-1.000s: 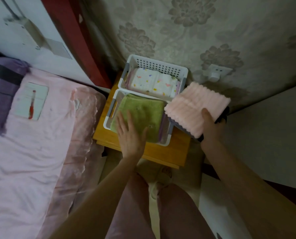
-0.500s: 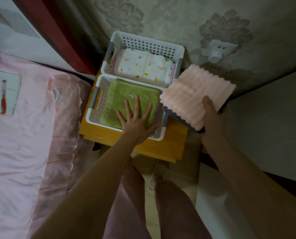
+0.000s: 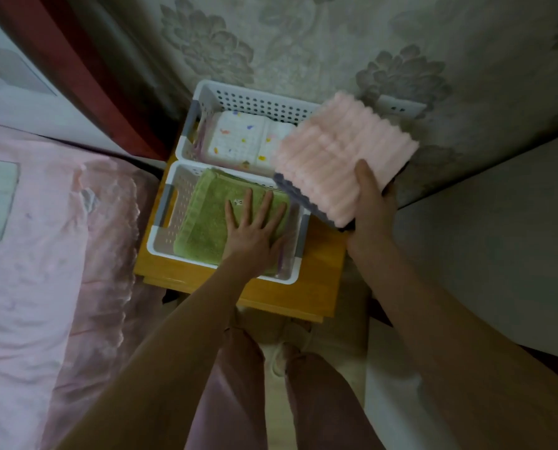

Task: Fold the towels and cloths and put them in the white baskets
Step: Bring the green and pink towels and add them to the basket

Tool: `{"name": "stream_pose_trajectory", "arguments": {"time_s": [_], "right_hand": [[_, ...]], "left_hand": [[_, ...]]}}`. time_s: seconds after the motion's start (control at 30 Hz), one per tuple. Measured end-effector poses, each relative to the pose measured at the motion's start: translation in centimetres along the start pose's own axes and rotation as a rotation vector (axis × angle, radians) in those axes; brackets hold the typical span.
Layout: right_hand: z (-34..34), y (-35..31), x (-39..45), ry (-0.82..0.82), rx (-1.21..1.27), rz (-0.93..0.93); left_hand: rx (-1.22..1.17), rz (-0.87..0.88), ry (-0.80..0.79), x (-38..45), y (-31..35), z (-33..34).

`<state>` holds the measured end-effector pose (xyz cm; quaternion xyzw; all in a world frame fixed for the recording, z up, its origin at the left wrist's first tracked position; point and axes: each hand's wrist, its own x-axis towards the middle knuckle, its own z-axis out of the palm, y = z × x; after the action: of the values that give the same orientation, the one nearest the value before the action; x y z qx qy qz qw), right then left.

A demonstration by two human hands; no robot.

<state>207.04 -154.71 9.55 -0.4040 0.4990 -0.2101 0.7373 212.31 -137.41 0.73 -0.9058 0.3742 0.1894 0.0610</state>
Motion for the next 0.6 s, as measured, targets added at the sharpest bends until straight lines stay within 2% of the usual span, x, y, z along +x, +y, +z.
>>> {"name": "stream_pose_trajectory", "arguments": {"time_s": [0.1,0.2,0.33,0.4,0.6], "right_hand": [[1.1,0.2,0.3,-0.031,-0.027,0.025],[1.9,0.3,0.2,-0.035,-0.027,0.055],[3.0,0.1,0.6,-0.049,-0.005,0.058],[3.4,0.3,1.1,-0.054,0.000,0.054],[3.9,1.8,2.2,-0.103,-0.036,0.085]], "left_hand": [[-0.041,0.026,-0.014,1.0,-0.1,-0.7],[-0.125,0.065,0.077,-0.8,-1.1,-1.7],[-0.172,-0.160,0.191,-2.8,-4.7,-2.1],[-0.158,-0.250,0.150,-2.6,-6.1,-1.8],[-0.266,-0.307,0.022,-1.2,-6.4,0.3]]}}
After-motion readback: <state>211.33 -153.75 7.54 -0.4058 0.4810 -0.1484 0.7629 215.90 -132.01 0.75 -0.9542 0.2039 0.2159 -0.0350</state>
